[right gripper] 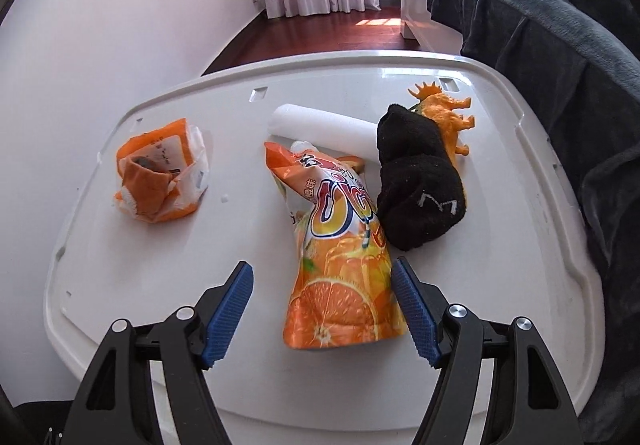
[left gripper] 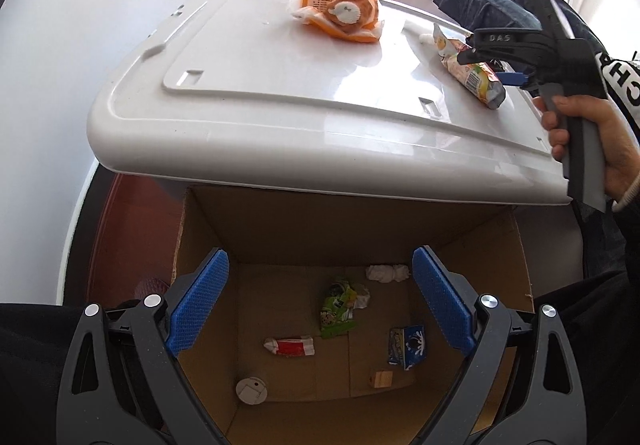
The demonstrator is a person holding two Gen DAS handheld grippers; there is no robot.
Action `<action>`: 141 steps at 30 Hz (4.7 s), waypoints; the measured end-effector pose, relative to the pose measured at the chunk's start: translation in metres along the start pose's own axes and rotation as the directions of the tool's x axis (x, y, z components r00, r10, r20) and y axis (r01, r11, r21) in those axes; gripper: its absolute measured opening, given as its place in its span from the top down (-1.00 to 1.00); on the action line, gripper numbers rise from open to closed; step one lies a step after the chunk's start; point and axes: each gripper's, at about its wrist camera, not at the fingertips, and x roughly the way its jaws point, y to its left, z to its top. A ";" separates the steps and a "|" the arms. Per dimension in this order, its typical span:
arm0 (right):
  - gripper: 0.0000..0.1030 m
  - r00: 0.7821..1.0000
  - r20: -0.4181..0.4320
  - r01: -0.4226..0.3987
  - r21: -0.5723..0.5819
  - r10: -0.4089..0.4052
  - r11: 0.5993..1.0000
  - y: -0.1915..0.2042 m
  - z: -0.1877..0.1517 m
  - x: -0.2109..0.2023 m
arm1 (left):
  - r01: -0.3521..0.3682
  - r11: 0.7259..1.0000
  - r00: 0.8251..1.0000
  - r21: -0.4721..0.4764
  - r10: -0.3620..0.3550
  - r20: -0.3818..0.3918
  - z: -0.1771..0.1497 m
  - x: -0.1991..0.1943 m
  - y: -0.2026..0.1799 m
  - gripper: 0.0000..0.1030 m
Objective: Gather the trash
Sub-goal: 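Grasp the orange drink pouch on the lid with the right gripper, then grasp the orange fuzzy sock with the left gripper while the right holds the pouch, then carry the orange sock with the left gripper over the box while the right carries the pouch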
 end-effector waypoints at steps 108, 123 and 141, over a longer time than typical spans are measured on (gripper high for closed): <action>0.09 0.999 0.018 0.034 -0.070 -0.033 0.997 0.023 -0.066 -0.029 | -0.124 0.987 0.989 0.102 0.114 0.099 0.026 -0.009 -0.012 0.39; 0.09 0.995 0.094 0.047 -0.014 -0.046 0.999 0.012 -0.113 -0.078 | -0.119 0.983 0.991 0.137 0.109 0.075 -0.010 -0.007 -0.016 0.39; 0.09 0.994 0.105 0.035 -0.011 -0.034 0.999 0.016 -0.232 -0.121 | -0.083 0.975 0.996 0.208 0.074 0.052 -0.046 -0.016 -0.030 0.39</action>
